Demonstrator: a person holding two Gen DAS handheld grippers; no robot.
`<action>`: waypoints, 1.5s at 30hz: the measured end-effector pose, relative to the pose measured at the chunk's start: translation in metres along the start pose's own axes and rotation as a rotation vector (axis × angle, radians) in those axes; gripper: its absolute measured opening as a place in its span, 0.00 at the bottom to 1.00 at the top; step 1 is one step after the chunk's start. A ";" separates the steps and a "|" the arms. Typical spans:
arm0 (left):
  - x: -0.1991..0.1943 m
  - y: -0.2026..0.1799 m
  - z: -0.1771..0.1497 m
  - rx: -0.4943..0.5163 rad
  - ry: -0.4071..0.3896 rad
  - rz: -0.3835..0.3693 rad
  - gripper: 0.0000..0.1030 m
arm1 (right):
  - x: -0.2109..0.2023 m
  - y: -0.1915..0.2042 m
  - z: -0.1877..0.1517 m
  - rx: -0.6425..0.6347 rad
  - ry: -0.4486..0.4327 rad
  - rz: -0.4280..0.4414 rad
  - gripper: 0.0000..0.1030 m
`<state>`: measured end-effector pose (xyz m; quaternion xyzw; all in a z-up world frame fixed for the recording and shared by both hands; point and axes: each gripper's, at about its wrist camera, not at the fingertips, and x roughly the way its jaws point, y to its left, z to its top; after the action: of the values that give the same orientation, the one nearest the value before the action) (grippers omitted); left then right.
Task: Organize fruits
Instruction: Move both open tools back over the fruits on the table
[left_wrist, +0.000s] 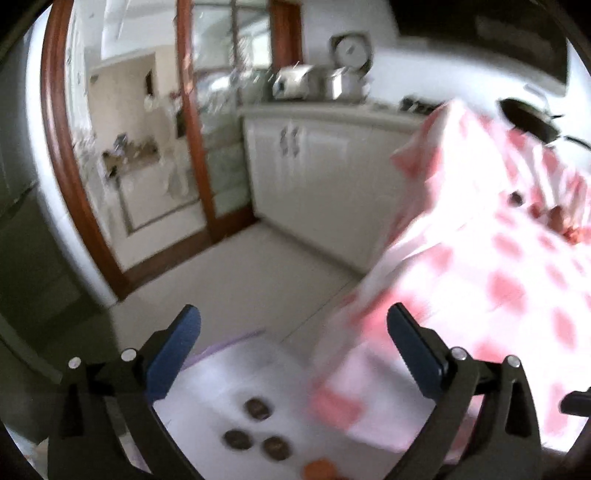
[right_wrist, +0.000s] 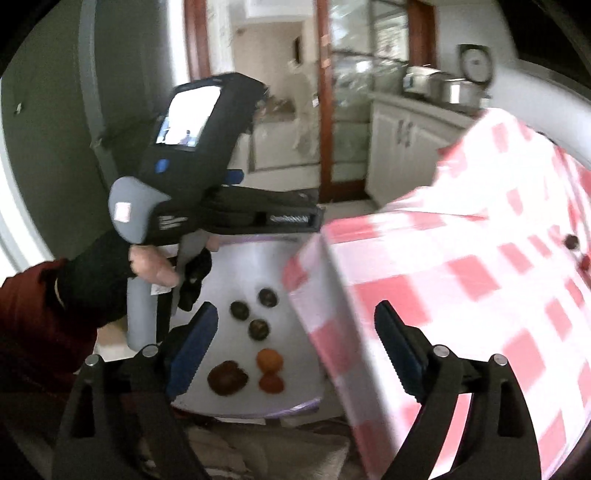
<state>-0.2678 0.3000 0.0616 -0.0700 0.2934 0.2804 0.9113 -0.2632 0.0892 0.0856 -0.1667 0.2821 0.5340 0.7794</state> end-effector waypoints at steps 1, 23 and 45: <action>-0.007 -0.014 0.007 0.017 -0.026 -0.024 0.98 | -0.007 -0.008 -0.007 0.014 -0.022 -0.014 0.85; 0.119 -0.405 0.083 -0.165 0.079 -0.463 0.98 | -0.139 -0.358 -0.112 0.755 -0.198 -0.658 0.85; 0.187 -0.380 0.093 -0.430 0.174 -0.479 0.98 | -0.023 -0.535 -0.067 0.657 0.163 -0.744 0.48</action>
<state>0.1130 0.0983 0.0162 -0.3513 0.2796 0.1066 0.8872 0.2092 -0.1654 0.0246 -0.0431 0.4168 0.0884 0.9037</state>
